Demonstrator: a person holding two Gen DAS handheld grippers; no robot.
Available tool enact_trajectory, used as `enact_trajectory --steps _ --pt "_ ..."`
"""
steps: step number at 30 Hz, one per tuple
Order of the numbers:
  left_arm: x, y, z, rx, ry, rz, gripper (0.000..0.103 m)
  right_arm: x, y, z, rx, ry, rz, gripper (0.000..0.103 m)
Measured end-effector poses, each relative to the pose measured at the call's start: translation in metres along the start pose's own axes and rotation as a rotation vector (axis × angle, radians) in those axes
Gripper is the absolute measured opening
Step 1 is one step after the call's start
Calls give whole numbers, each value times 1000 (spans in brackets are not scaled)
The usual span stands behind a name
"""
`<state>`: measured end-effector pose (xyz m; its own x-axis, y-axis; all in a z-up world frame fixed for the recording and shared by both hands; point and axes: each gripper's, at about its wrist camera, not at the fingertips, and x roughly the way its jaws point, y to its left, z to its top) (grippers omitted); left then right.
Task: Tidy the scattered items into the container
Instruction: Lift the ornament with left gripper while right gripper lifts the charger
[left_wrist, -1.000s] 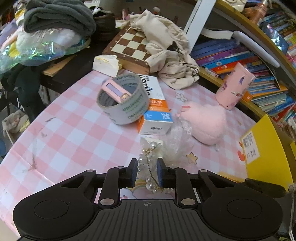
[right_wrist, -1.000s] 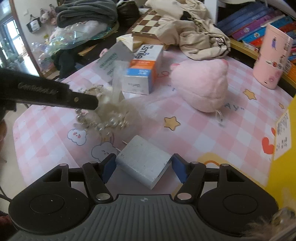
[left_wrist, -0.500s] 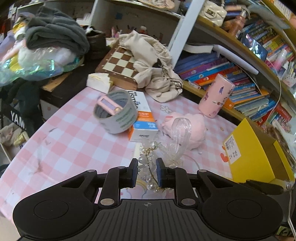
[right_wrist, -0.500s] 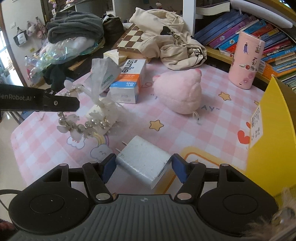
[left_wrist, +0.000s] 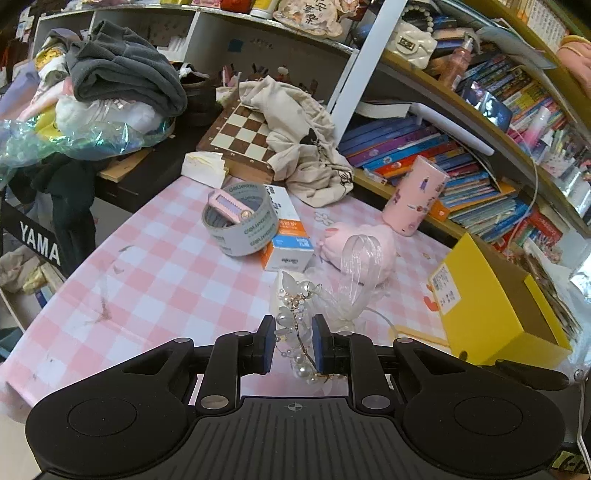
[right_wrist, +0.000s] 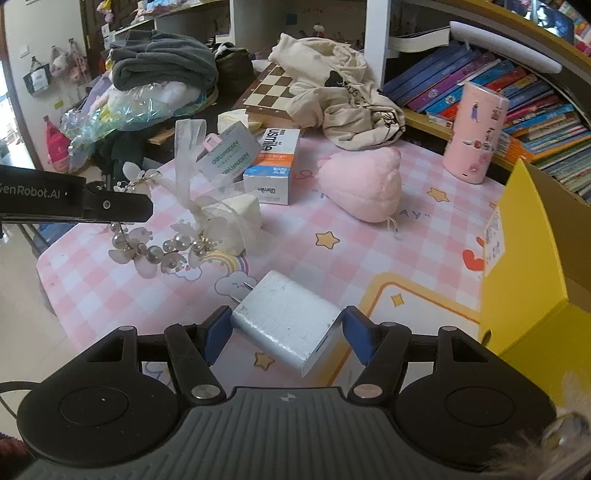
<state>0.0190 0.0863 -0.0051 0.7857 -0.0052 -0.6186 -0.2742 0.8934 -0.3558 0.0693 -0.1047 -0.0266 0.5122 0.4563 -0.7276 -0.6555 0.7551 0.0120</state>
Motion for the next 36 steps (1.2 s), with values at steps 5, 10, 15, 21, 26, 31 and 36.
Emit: enact_trajectory --steps 5,10,15,21,26,31,36 --pt "-12 0 -7 18 0 -21 19 -13 6 -10 30 -14 -27 64" --pt "-25 1 -12 37 -5 -39 19 -27 13 -19 57 -33 -51 64" --pt "-36 3 -17 55 -10 -56 19 -39 20 -26 79 -50 -71 64" --pt "-46 2 -24 73 -6 -85 19 -53 26 -36 110 -63 -106 64" --pt "-48 -1 -30 86 10 -116 19 -63 26 -47 139 -60 -138 64" --pt "-49 -4 -35 100 30 -144 19 -71 23 -57 176 -58 -164 64" --pt "-50 -10 -39 122 42 -169 19 -79 19 -64 210 -58 -188 64"
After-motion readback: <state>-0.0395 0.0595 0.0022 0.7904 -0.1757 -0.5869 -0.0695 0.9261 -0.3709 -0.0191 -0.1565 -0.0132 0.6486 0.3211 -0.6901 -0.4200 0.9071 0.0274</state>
